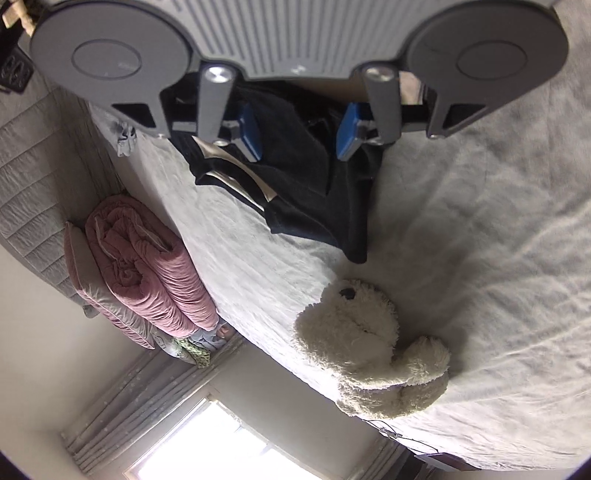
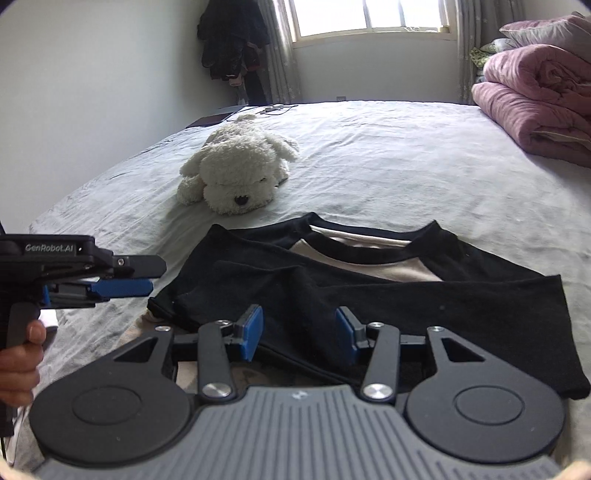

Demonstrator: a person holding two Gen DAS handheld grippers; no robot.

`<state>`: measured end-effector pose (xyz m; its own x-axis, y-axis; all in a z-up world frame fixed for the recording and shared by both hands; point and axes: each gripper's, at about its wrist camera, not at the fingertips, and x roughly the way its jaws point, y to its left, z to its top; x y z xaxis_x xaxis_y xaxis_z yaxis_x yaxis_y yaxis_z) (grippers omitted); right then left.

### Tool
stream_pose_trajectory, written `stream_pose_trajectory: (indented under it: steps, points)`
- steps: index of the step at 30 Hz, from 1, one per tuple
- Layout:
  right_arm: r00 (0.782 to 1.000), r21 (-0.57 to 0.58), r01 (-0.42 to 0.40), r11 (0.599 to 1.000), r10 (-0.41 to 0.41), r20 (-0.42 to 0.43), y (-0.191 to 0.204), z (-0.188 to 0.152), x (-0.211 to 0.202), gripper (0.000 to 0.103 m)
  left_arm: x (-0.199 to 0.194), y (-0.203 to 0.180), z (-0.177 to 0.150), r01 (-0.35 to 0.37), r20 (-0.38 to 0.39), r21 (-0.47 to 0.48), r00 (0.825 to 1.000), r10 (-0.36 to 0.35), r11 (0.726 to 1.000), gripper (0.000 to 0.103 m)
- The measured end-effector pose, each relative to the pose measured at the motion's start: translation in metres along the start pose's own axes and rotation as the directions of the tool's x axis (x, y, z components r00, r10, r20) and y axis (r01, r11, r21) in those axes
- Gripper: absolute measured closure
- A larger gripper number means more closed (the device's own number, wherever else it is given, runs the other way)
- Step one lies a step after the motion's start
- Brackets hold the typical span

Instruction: Fold clothes

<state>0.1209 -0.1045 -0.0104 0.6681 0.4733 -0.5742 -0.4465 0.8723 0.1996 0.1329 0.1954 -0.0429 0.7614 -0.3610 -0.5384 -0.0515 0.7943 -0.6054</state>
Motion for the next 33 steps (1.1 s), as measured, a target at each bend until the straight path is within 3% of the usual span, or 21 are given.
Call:
stream_pose_trajectory:
  steps: [6,11,13,15,16,22,28,33]
  points:
    - [1.0,0.082,0.014,0.997,-0.015,0.002,-0.038,-0.02,-0.043,0.055,0.049,0.013,0.018,-0.001,-0.091,-0.011,0.996,0.0,1.0,0.058]
    - [1.0,0.102,0.022,0.995,-0.022,0.005,-0.053,-0.037,-0.067,0.055,0.063,0.019,0.013,0.04,-0.065,-0.035,0.997,-0.042,0.999,0.059]
    - [0.999,0.103,0.031,0.994,-0.032,0.006,-0.058,-0.043,-0.07,0.055,0.064,0.018,0.011,0.044,-0.058,-0.038,0.997,-0.046,0.998,0.07]
    - [0.999,0.114,0.052,0.992,-0.052,0.0,-0.063,-0.047,-0.068,0.055,0.065,0.016,0.008,0.026,-0.053,-0.023,0.998,-0.027,0.999,0.092]
    - [0.998,0.132,0.057,0.99,-0.057,-0.003,-0.068,-0.049,-0.068,0.055,0.065,0.014,0.007,0.021,-0.047,-0.012,0.999,-0.021,1.0,0.097]
    - [0.997,0.174,0.07,0.982,-0.072,0.001,-0.081,-0.056,-0.067,0.055,0.038,-0.006,0.01,0.047,0.062,0.059,0.997,-0.051,0.997,0.099]
    - [0.995,0.159,0.093,0.983,-0.096,0.015,-0.083,-0.054,-0.064,0.055,0.031,-0.012,0.024,-0.027,0.113,0.118,0.994,0.014,0.993,0.099]
    - [0.995,0.155,0.099,0.983,-0.1,0.002,-0.088,-0.052,-0.06,0.055,0.042,-0.008,0.017,-0.15,0.129,0.185,0.983,0.127,0.971,0.099]
